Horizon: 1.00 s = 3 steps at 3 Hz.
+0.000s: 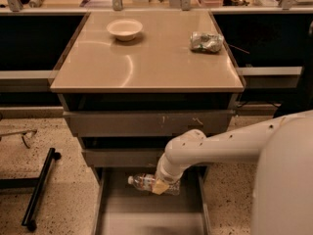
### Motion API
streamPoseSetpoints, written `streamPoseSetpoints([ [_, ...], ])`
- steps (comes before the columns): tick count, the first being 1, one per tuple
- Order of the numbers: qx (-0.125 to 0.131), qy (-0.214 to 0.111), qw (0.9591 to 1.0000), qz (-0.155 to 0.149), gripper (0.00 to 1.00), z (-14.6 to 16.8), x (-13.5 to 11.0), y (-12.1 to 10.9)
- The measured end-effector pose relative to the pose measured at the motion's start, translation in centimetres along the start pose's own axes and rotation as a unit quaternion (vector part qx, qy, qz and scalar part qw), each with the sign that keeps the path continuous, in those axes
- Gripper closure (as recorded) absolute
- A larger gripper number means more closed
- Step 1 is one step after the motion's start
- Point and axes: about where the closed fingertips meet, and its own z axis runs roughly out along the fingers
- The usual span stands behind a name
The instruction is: Place water bottle into bottom drawer
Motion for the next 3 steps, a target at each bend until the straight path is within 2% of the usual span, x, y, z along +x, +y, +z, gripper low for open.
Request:
streamPoseSetpoints([
  [1,0.041,0.0,0.999,0.017,1.0,1.9,0.9,-0.7],
  [2,0.063,-0.028,0.9963,0.05,1.0,1.9,-0.1,-1.8],
  [3,0.063,-0.028,0.9964,0.05,1.0,1.9,-0.1,-1.8],
])
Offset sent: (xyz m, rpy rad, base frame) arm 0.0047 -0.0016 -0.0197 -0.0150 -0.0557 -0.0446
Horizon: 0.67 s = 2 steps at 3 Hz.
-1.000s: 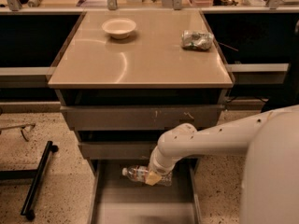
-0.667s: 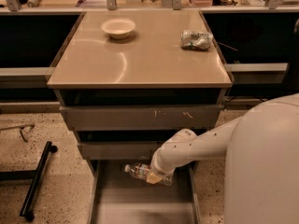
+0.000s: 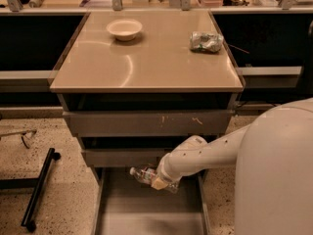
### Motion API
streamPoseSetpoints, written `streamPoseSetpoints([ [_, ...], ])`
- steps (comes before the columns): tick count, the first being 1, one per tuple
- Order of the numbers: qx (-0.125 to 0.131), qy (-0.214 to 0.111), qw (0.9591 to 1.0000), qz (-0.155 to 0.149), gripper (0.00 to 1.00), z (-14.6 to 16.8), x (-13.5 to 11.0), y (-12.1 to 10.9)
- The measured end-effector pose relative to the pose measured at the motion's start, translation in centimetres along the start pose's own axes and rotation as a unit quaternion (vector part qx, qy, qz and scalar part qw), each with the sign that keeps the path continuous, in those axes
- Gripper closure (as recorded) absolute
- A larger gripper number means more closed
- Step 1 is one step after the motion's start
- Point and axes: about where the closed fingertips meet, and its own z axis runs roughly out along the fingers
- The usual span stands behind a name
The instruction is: Place water bottle into bottom drawer
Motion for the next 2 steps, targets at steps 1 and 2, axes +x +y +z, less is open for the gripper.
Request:
streamPoseSetpoints([
  [1,-0.001,-0.027,0.9996,0.013,1.0,2.0,1.2,-0.4],
  [2,0.0,-0.092,0.9951,0.036,1.0,5.6,1.7,-1.8],
])
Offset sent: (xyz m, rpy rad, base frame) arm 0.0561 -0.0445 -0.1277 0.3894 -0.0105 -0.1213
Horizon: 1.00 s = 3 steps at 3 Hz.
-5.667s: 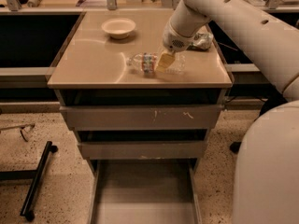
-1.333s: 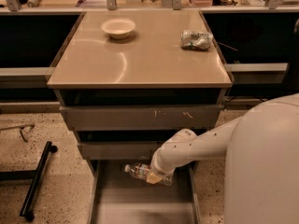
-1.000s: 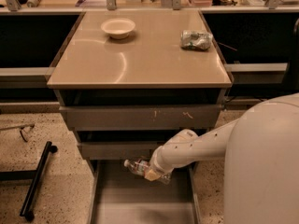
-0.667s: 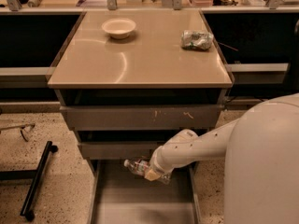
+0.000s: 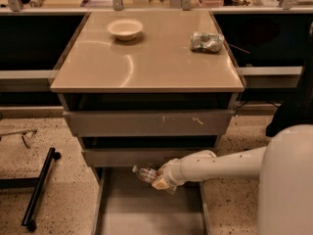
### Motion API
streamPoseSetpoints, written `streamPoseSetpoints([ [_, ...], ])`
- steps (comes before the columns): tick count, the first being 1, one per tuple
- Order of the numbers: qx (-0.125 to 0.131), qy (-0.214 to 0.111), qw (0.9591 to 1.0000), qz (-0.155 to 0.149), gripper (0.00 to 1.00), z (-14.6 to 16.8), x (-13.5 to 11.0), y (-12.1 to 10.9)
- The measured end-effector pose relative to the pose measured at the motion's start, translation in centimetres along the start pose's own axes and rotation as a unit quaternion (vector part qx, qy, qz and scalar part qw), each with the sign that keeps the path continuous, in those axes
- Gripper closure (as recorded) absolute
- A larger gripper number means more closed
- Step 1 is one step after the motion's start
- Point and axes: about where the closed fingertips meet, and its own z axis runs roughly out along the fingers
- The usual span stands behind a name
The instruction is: Place water bottle into bottom drawer
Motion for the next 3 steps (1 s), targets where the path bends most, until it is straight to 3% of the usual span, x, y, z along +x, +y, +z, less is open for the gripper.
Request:
streamPoseSetpoints([
  [1,-0.011,-0.046,0.9982,0.038,1.0,2.3,2.7,-1.7],
  [2,-0.003,-0.063,0.997,0.044,1.0,2.3,5.8,-3.1],
  [3,-0.003,-0.063,0.997,0.044,1.0,2.3,5.8,-3.1],
])
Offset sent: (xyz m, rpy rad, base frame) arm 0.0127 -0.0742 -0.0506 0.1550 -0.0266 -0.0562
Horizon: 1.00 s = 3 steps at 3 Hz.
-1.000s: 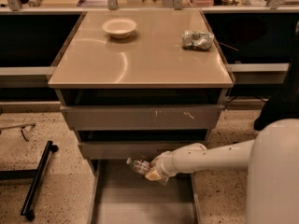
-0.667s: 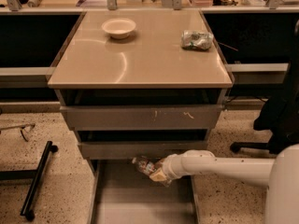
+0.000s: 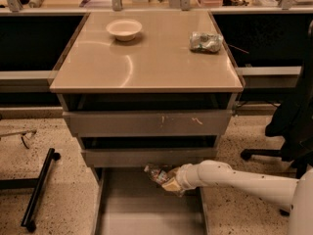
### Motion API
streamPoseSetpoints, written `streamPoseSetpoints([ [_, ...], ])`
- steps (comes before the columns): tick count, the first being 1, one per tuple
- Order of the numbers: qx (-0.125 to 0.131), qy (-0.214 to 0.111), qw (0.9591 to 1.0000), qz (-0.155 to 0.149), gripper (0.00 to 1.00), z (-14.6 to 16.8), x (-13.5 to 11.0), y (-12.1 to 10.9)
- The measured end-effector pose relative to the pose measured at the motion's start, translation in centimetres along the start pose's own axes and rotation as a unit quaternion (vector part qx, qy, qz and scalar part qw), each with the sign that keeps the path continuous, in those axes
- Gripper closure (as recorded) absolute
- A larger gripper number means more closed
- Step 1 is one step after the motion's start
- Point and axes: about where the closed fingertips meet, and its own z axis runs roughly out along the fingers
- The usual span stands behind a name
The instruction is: Place water bottle into bottom drawer
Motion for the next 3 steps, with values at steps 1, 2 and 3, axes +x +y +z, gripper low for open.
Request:
streamPoseSetpoints([
  [1,-0.005,0.015,0.9998,0.009,1.0,2.3,1.8,-0.1],
  [2,-0.006,0.025,0.9989,0.039,1.0,6.0,5.6,0.0],
  [3,-0.014,0.032,0.9973,0.064,1.0,9.2,8.9,1.0],
])
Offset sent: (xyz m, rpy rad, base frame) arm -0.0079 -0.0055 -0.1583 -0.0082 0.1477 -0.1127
